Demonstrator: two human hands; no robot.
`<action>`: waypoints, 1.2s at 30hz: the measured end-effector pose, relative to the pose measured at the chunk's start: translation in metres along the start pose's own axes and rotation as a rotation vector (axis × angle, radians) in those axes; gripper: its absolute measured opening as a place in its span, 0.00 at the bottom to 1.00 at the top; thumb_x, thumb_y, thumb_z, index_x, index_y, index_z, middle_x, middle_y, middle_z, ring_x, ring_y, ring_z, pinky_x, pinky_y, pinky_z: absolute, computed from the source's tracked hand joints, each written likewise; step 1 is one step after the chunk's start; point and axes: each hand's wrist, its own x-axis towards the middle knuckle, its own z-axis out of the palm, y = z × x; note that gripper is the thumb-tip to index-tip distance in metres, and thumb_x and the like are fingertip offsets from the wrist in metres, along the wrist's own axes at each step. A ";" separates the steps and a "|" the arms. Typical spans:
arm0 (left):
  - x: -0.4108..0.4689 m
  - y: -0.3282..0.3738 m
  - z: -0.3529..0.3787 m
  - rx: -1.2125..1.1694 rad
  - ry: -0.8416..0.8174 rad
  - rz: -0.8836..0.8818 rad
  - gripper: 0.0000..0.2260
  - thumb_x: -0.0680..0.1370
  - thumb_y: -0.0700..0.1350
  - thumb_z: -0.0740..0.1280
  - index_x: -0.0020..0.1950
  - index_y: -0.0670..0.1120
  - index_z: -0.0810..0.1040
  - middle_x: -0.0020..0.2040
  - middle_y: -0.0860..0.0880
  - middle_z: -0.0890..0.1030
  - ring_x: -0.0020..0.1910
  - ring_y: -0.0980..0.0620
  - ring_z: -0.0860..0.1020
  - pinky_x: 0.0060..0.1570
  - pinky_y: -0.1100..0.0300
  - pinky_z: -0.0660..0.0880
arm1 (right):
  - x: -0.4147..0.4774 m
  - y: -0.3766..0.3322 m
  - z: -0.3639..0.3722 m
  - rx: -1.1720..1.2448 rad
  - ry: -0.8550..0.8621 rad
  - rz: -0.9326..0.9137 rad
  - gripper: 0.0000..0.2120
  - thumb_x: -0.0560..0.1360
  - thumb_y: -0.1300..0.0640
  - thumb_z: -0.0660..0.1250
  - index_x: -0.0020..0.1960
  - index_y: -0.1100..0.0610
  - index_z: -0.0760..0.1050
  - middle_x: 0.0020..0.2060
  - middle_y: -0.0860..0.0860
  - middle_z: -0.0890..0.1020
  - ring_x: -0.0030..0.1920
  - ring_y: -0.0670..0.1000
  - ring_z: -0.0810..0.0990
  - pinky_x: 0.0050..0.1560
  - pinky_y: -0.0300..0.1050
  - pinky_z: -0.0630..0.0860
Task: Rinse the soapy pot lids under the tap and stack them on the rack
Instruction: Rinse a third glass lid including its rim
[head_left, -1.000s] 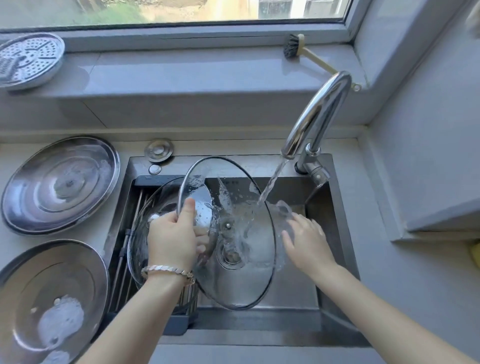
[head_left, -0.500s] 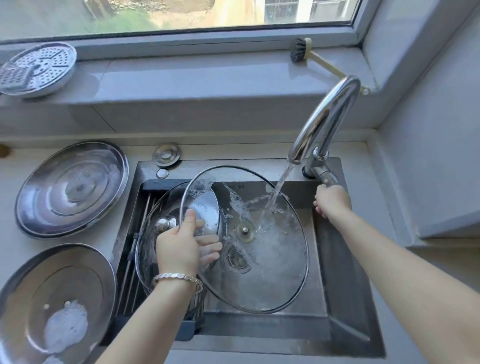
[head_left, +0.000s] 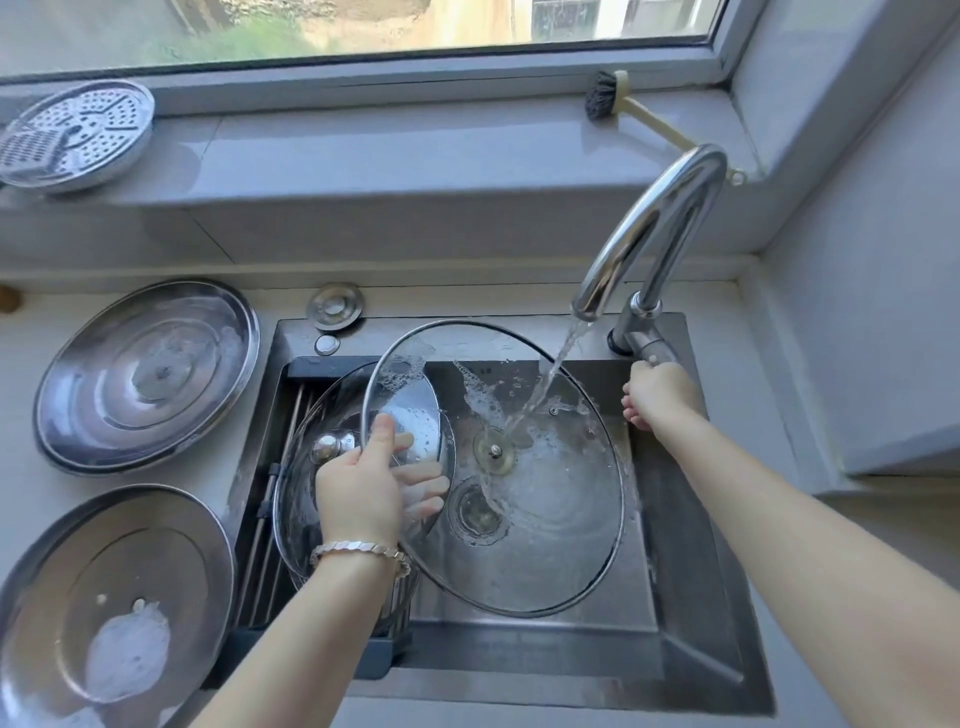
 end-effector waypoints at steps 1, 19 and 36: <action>0.000 -0.001 0.000 -0.006 -0.003 -0.011 0.16 0.79 0.49 0.60 0.51 0.35 0.73 0.35 0.35 0.78 0.19 0.49 0.77 0.19 0.63 0.73 | -0.002 0.004 0.005 -0.016 0.022 0.012 0.19 0.79 0.49 0.51 0.47 0.64 0.72 0.37 0.58 0.78 0.36 0.55 0.76 0.33 0.40 0.77; -0.003 -0.015 0.007 -0.057 -0.072 -0.024 0.15 0.79 0.49 0.60 0.44 0.38 0.75 0.25 0.41 0.81 0.22 0.45 0.79 0.20 0.59 0.75 | -0.086 0.025 0.056 -0.788 -0.136 -0.880 0.45 0.67 0.27 0.30 0.73 0.57 0.31 0.72 0.52 0.31 0.73 0.48 0.30 0.74 0.47 0.33; -0.006 -0.020 0.016 -0.068 -0.087 -0.127 0.17 0.78 0.50 0.61 0.42 0.35 0.74 0.27 0.36 0.80 0.23 0.42 0.79 0.21 0.56 0.75 | -0.065 0.001 0.055 -0.877 -0.234 -0.997 0.35 0.75 0.37 0.39 0.75 0.54 0.34 0.74 0.49 0.34 0.71 0.42 0.32 0.74 0.45 0.36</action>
